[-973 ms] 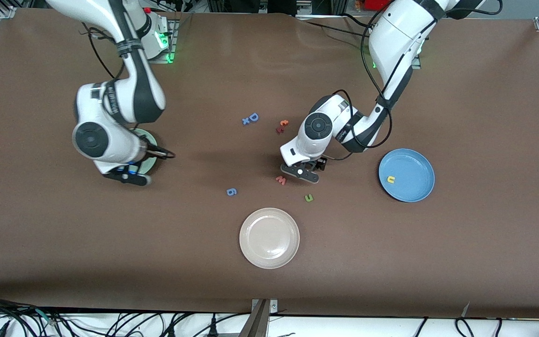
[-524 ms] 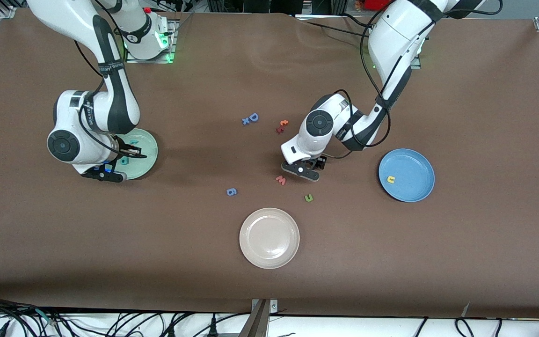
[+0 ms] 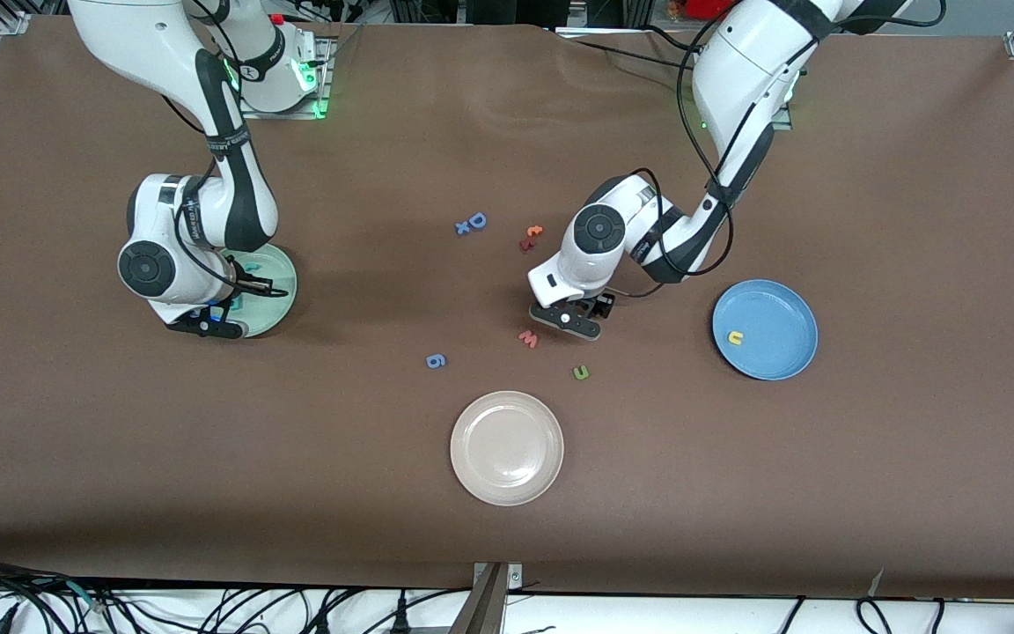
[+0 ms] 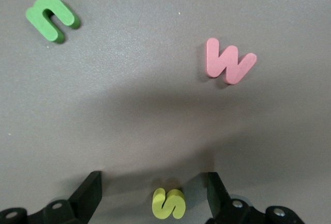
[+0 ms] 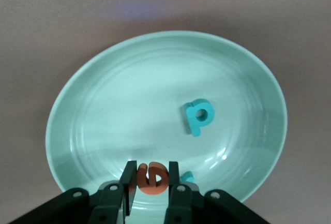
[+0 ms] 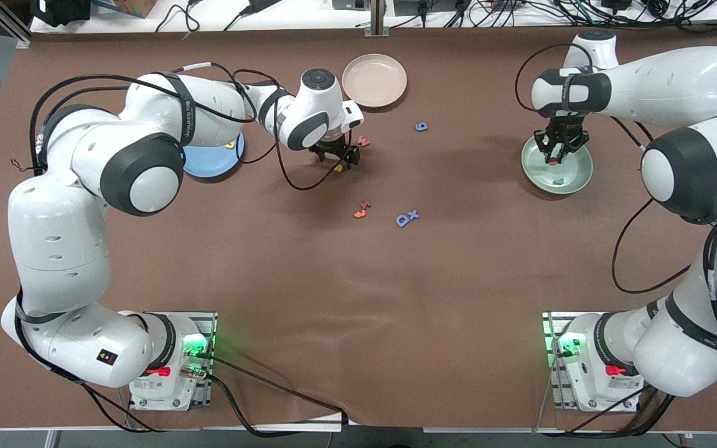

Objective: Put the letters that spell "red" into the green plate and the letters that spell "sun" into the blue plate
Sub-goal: 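Grasp the s with the left gripper while the right gripper carries the 6, then place the orange 6 on the green plate with the right gripper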

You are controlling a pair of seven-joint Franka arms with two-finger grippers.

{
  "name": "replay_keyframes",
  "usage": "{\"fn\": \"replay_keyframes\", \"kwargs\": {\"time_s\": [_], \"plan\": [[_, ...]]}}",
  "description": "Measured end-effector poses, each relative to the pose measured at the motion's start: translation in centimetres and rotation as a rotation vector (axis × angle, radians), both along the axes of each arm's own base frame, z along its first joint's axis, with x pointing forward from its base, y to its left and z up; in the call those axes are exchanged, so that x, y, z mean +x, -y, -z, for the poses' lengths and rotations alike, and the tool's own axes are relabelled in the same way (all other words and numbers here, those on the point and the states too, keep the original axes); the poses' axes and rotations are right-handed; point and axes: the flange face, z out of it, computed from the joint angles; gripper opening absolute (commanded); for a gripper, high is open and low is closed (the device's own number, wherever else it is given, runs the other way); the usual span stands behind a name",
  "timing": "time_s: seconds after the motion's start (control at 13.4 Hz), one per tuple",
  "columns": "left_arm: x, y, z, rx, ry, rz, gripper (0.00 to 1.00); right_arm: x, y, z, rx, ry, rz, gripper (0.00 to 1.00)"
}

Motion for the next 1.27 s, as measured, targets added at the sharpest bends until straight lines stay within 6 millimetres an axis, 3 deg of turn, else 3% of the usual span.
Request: {"fn": "replay_keyframes", "kwargs": {"time_s": [0.15,0.37,0.52,0.67,0.97,1.05,1.2,1.27], "plan": [[-0.1,0.0,-0.5,0.0,0.005,0.003,0.66,0.0,-0.3,0.1,0.003,0.001,-0.001,0.98],[-0.6,-0.1,-0.7,0.004,0.005,0.008,0.6,0.3,-0.5,-0.4,0.009,0.01,-0.002,0.99],[-0.8,0.1,-0.7,0.006,0.005,0.015,0.6,1.3,-0.8,-2.5,0.026,0.02,-0.001,0.99],[-0.9,0.2,-0.7,0.019,0.018,0.023,0.58,3.0,-0.4,-6.6,0.047,0.025,0.012,0.99],[-1.4,0.7,-0.6,0.031,0.027,0.026,0.51,6.3,1.1,-17.3,0.082,0.02,0.025,0.99],[-1.5,0.8,-0.6,0.031,0.026,0.027,0.5,6.7,1.0,-19.6,0.086,0.015,0.022,0.99],[-1.5,0.8,-0.6,0.031,0.026,0.026,0.35,7.2,0.0,-23.8,0.094,0.004,0.005,0.99],[-1.5,0.8,-0.7,0.031,0.028,0.026,0.34,7.3,-0.4,-25.7,0.095,0.007,-0.003,0.99]]}}
